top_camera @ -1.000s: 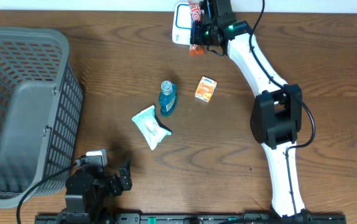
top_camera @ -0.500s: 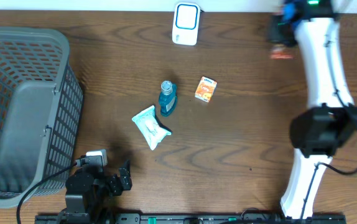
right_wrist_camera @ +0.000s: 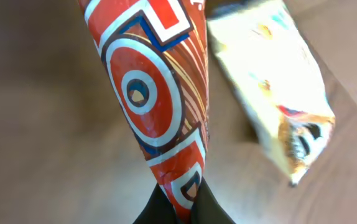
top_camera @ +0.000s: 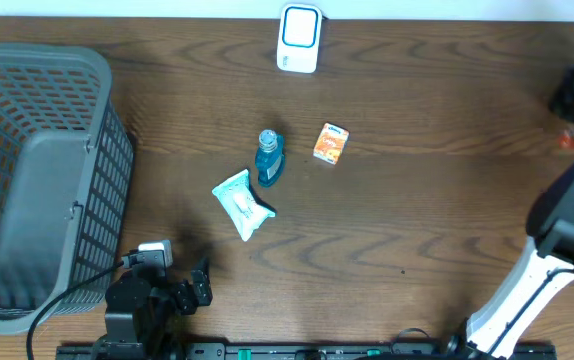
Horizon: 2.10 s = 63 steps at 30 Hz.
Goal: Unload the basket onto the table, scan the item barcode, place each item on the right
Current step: 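Carry the snack bar off the table to the right and release, then move the right gripper to the small orange box and grasp it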
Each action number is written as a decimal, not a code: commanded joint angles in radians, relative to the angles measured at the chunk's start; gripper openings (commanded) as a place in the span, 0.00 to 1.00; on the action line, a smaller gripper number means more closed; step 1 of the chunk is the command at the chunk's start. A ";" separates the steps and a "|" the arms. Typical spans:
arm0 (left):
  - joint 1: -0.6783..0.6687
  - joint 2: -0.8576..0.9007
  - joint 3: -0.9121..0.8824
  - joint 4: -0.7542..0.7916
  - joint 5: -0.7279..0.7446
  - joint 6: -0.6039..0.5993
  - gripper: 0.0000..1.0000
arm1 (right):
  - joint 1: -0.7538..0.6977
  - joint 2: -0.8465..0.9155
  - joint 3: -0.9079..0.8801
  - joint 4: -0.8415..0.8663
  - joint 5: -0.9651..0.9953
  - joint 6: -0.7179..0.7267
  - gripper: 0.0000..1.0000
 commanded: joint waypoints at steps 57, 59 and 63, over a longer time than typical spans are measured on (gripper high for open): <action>0.003 -0.002 -0.007 -0.034 0.012 -0.001 0.99 | 0.653 0.171 -0.040 0.043 -0.995 -0.993 0.82; 0.003 -0.002 -0.007 -0.034 0.012 -0.001 0.99 | 0.653 0.185 -0.040 0.050 -0.998 -0.993 0.80; 0.003 -0.002 -0.007 -0.034 0.012 -0.001 0.99 | 0.653 0.200 -0.040 0.040 -1.020 -0.996 0.67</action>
